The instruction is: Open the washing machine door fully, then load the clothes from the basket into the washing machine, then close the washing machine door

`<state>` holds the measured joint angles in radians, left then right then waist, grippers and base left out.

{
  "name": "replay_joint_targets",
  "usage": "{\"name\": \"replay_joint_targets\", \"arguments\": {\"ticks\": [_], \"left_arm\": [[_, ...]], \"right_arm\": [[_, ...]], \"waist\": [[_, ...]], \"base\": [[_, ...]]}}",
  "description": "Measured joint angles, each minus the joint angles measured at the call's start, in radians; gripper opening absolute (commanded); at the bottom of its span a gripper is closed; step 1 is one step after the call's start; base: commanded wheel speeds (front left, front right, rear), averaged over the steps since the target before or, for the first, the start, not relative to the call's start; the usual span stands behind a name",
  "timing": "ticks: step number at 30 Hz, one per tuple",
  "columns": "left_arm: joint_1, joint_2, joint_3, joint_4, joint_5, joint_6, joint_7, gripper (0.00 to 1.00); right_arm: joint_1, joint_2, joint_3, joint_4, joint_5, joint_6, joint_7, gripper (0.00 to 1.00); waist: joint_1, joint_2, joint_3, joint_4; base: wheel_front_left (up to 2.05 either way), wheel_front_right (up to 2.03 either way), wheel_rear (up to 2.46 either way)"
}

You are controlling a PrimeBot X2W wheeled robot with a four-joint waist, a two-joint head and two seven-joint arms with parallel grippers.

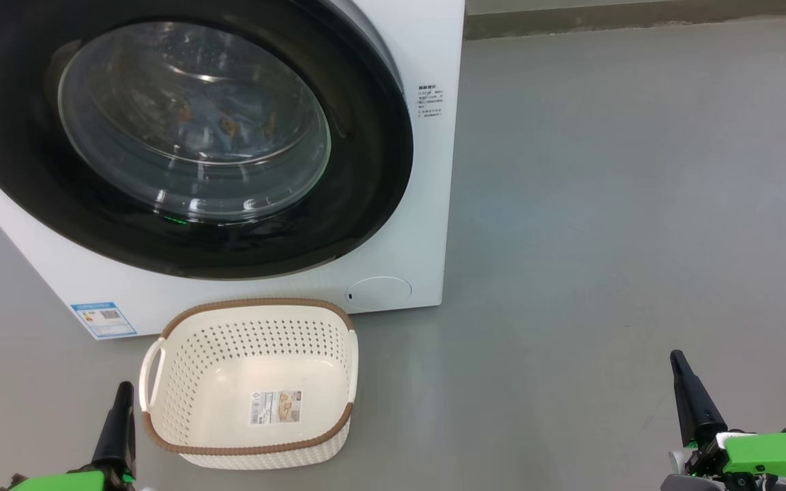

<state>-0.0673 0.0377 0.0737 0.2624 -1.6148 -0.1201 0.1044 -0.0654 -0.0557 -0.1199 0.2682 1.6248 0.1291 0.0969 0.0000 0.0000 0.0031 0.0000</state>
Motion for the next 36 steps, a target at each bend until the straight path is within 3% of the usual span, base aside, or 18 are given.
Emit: {"name": "replay_joint_targets", "arguments": {"ticks": [36], "left_arm": [[0.0, -0.001, 0.003, 0.0, 0.0, 0.0, 0.001, 0.0]], "right_arm": [[0.0, 0.004, -0.013, 0.0, -0.003, 0.0, 0.007, 0.0]], "waist": [[0.0001, 0.0, 0.0, 0.0]], "base": [[0.0, 0.0, 0.0]]}}
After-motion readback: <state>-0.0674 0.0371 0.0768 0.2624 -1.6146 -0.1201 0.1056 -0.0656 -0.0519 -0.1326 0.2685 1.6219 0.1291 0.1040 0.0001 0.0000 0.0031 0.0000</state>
